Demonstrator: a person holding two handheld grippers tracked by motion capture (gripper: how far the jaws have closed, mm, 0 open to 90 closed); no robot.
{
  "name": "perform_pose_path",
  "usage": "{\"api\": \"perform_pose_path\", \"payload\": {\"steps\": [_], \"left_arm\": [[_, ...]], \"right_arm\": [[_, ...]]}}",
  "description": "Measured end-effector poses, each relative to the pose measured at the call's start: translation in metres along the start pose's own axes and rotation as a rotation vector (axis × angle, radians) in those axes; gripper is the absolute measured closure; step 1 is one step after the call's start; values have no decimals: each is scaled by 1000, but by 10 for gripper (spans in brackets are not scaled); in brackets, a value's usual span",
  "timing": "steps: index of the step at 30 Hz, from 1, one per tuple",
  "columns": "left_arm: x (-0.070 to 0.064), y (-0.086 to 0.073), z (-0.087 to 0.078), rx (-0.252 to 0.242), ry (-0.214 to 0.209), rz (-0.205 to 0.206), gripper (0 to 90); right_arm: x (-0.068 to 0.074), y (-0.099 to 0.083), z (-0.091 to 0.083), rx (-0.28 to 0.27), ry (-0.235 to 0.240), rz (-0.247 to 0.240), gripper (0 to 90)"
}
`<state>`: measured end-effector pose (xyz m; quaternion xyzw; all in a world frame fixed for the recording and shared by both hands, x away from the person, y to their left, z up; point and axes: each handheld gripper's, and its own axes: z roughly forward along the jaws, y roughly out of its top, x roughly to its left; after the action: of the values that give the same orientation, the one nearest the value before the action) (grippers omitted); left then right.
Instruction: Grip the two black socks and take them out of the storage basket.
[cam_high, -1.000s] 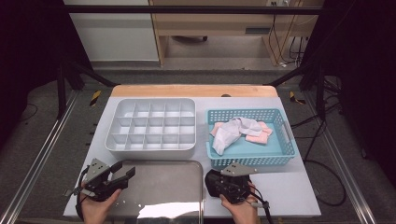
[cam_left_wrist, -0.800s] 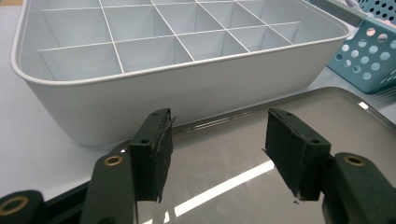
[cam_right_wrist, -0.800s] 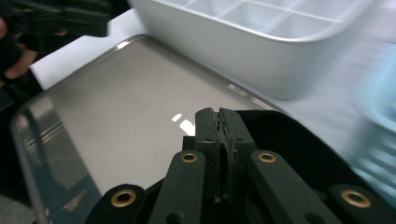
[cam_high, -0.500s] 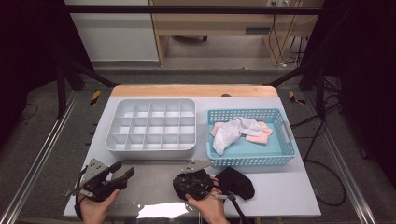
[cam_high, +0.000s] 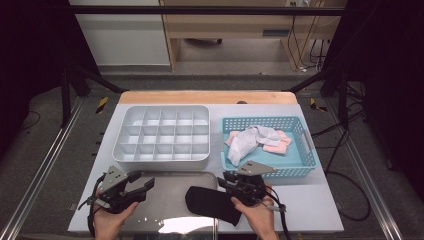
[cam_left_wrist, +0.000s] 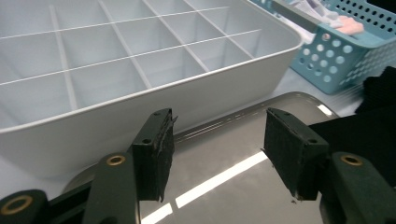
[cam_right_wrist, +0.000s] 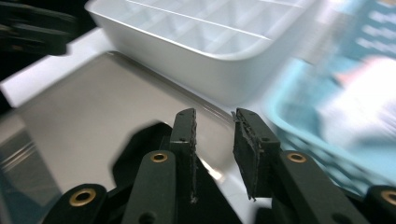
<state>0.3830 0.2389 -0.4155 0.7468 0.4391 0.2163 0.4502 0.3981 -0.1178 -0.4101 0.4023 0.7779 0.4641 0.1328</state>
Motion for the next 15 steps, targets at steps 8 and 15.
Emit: {"api": "perform_pose_path", "payload": {"steps": [8,15], "left_arm": [[-40,2,27,76,-49,53,436],[-72,-7,53,148,-95,102,460]], "right_arm": [[-24,-36,-16,34,-80,29,659],[-35,-50,-28,16,-115,42,557]]}}
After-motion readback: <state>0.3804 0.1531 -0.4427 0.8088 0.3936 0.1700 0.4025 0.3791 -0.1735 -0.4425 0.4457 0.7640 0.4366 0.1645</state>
